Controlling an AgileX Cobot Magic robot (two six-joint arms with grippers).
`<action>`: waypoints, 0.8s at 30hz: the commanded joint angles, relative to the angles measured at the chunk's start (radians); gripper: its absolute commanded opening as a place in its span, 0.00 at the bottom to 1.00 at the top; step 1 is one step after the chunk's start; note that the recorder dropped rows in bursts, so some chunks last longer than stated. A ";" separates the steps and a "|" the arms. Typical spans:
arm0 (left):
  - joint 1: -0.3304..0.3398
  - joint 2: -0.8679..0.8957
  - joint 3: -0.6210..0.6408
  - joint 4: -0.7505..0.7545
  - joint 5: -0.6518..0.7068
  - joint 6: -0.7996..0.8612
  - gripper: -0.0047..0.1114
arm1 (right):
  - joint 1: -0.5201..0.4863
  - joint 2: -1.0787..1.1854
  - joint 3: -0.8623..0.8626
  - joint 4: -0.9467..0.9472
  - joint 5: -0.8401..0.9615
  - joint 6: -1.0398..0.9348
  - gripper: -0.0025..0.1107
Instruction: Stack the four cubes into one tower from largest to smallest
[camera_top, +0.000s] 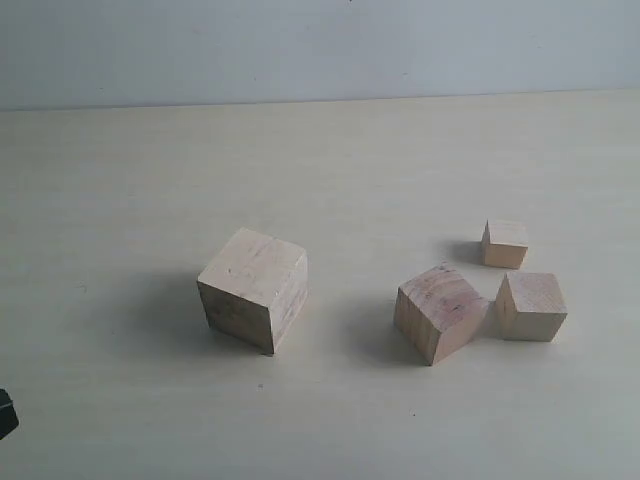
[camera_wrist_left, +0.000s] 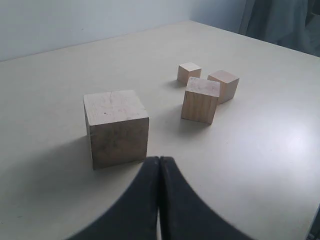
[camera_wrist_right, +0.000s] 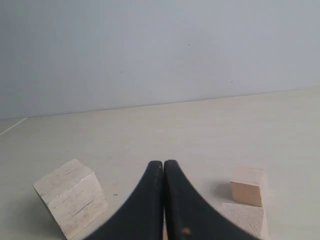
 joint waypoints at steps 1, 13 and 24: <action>0.002 -0.007 0.000 -0.004 -0.004 -0.001 0.04 | -0.004 -0.003 0.005 0.000 -0.036 -0.005 0.02; 0.002 -0.007 0.000 -0.004 -0.004 -0.001 0.04 | -0.004 -0.003 0.005 0.000 -0.009 -0.005 0.02; 0.002 -0.007 0.000 -0.004 -0.004 0.001 0.04 | -0.004 0.002 -0.099 -0.029 -0.284 -0.052 0.02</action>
